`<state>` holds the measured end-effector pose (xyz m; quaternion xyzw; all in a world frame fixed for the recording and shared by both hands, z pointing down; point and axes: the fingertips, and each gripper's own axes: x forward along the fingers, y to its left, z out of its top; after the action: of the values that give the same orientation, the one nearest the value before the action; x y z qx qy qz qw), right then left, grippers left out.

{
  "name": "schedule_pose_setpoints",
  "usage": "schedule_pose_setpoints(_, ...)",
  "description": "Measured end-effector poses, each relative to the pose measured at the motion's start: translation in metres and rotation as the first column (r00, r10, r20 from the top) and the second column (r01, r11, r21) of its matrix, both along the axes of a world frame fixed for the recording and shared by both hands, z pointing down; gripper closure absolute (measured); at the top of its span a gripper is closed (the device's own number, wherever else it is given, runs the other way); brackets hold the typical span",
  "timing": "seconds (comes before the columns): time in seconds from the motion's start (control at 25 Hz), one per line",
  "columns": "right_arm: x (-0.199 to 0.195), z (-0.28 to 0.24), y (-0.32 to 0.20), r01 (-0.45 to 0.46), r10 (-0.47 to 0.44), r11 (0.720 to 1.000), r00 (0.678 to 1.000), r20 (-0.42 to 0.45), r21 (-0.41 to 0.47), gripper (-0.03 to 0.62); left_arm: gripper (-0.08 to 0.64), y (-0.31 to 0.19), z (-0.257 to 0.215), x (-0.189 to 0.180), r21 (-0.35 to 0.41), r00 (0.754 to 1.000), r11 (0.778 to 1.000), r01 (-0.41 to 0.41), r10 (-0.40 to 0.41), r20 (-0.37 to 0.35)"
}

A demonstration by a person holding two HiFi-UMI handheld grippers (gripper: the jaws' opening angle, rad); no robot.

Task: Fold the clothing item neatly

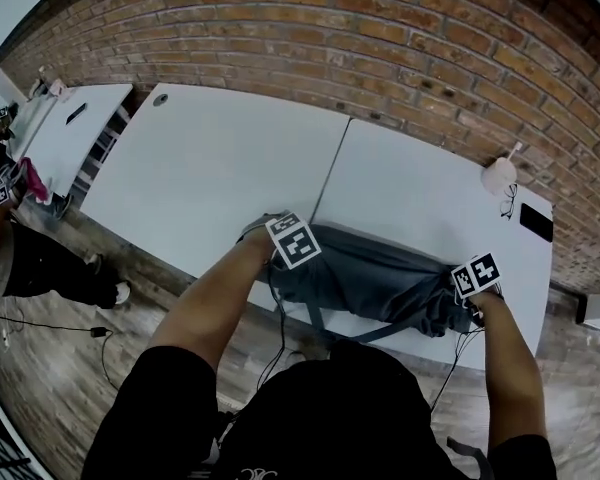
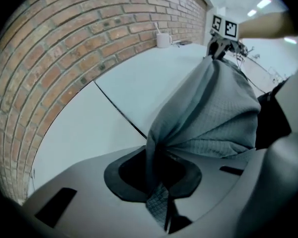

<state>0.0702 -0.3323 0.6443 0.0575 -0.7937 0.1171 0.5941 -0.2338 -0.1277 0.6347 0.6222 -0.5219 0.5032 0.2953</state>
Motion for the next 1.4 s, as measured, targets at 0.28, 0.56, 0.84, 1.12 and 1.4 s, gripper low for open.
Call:
schedule_pose_setpoints(0.28, 0.009, -0.035, -0.012, -0.135, 0.118, 0.989, 0.969, 0.219, 0.066, 0.427, 0.298, 0.023, -0.028, -0.043, 0.119, 0.964, 0.963, 0.241, -0.225, -0.139)
schedule_pose_setpoints(0.56, 0.053, -0.14, -0.029, -0.494, 0.433, 0.863, 0.615, 0.658, -0.106, 0.403, 0.344, 0.11, -0.078, -0.083, 0.292, 0.782, 0.753, 0.59, -0.442, -0.439)
schedule_pose_setpoints(0.84, 0.088, -0.217, 0.048, -0.657, 0.363, 0.747, 0.267, 0.892, -0.107, 0.592, 0.561, 0.196, -0.167, -0.049, 0.607, 0.785, 0.498, 0.619, -0.38, -0.489)
schedule_pose_setpoints(1.12, 0.074, -0.245, 0.115, -0.64, 0.271, 0.769, 0.318, 0.908, -0.006, 0.592, 0.561, 0.211, -0.177, -0.022, 0.681, 0.819, 0.457, 0.572, -0.286, -0.497)
schedule_pose_setpoints(1.4, 0.097, -0.227, 0.171, -0.654, 0.322, 0.757, 0.373, 0.87, 0.0, 0.591, 0.561, 0.235, -0.139, 0.044, 0.596, 0.78, 0.541, 0.593, -0.204, -0.591)
